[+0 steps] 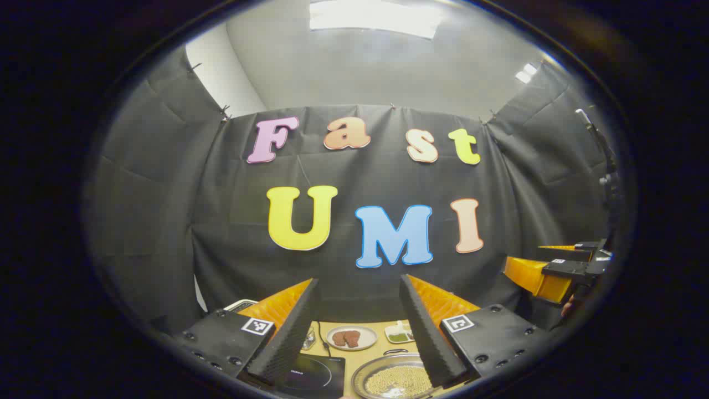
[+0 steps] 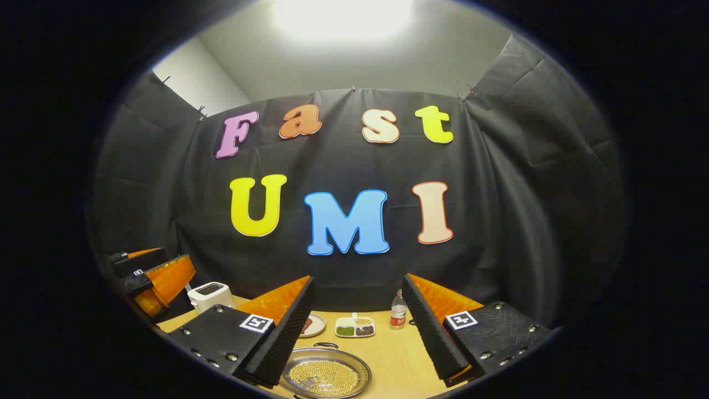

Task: First push the handle of the pot to place it horizontally, then grasp the pot with both hands and set it on the induction cooktop.

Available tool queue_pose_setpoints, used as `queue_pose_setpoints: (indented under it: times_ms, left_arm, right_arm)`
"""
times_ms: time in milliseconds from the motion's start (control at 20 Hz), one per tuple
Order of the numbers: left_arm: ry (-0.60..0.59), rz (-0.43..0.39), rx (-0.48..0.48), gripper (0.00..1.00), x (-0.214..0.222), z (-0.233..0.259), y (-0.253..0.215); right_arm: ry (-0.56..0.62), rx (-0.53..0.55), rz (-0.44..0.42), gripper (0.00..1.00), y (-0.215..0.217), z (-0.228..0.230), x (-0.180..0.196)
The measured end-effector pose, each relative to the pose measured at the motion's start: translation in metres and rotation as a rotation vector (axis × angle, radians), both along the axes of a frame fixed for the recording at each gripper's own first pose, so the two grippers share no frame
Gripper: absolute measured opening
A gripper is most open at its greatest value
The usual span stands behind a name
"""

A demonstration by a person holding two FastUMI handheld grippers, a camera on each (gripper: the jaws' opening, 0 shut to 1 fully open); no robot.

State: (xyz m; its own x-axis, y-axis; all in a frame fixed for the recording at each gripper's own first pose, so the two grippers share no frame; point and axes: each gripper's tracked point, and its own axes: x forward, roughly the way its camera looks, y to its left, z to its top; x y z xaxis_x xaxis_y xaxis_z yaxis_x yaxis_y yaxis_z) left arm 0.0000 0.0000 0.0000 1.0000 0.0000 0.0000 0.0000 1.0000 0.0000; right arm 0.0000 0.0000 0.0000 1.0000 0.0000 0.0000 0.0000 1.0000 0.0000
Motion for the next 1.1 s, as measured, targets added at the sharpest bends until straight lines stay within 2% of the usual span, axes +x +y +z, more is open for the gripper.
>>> queue_pose_setpoints:
  times_ms: [100, 250, 300, 400, 500, 550, 600, 700, 750, 800, 850, 900, 950, 1000, 1100]
  left_arm:
    - [0.000, 0.007, 0.004, 0.91, 0.001, -0.001, 0.003]
    - [0.002, 0.014, -0.003, 0.99, 0.003, -0.001, 0.005]
    - [0.005, 0.014, -0.001, 0.91, 0.003, -0.002, 0.006]
    - [0.003, 0.017, 0.007, 0.95, 0.007, -0.001, 0.006]
    - [0.002, 0.016, 0.007, 0.91, 0.011, 0.000, 0.007]
    - [0.003, 0.016, 0.005, 0.91, 0.010, -0.002, 0.007]
    - [0.003, 0.016, 0.001, 0.95, 0.010, -0.001, 0.007]
    - [0.005, 0.019, 0.000, 0.95, 0.012, -0.003, 0.008]
    - [0.005, 0.019, 0.002, 0.91, 0.013, -0.004, 0.009]
    - [0.008, 0.020, 0.003, 0.95, 0.013, -0.005, 0.010]
    - [0.014, 0.019, 0.003, 0.95, 0.015, -0.006, 0.010]
    - [0.019, 0.018, 0.003, 0.91, 0.016, -0.009, 0.009]
    - [0.021, 0.018, 0.003, 0.91, 0.015, -0.010, 0.010]
    - [0.023, 0.016, 0.003, 0.95, 0.014, -0.010, 0.011]
    - [0.028, 0.014, 0.005, 0.95, 0.014, -0.013, 0.013]
  right_arm:
    - [0.000, -0.003, -0.001, 0.97, -0.001, -0.001, 0.000]
    - [-0.004, -0.003, -0.002, 0.97, -0.001, 0.000, 0.001]
    - [-0.008, -0.005, -0.002, 0.97, -0.001, 0.002, 0.001]
    - [-0.014, -0.006, -0.005, 0.97, -0.002, 0.003, 0.000]
    - [-0.024, -0.005, -0.011, 0.97, -0.003, 0.005, 0.001]
    - [-0.025, -0.005, -0.015, 0.97, -0.004, 0.004, 0.000]
    - [-0.022, -0.005, -0.017, 0.97, -0.004, 0.004, 0.001]
    - [-0.013, -0.002, -0.019, 0.97, -0.004, 0.001, 0.001]
    - [-0.009, -0.001, -0.017, 0.97, -0.003, 0.000, 0.003]
    - [-0.004, -0.001, -0.018, 0.98, -0.003, -0.002, 0.003]
    - [0.001, -0.003, -0.019, 0.97, -0.004, -0.004, 0.003]
    - [0.007, -0.003, -0.018, 0.97, -0.003, -0.006, 0.004]
    - [0.012, -0.003, -0.018, 0.97, -0.002, -0.007, 0.005]
    - [0.017, -0.002, -0.017, 0.97, -0.001, -0.009, 0.005]
    - [0.036, 0.001, -0.018, 0.97, 0.000, -0.015, 0.004]
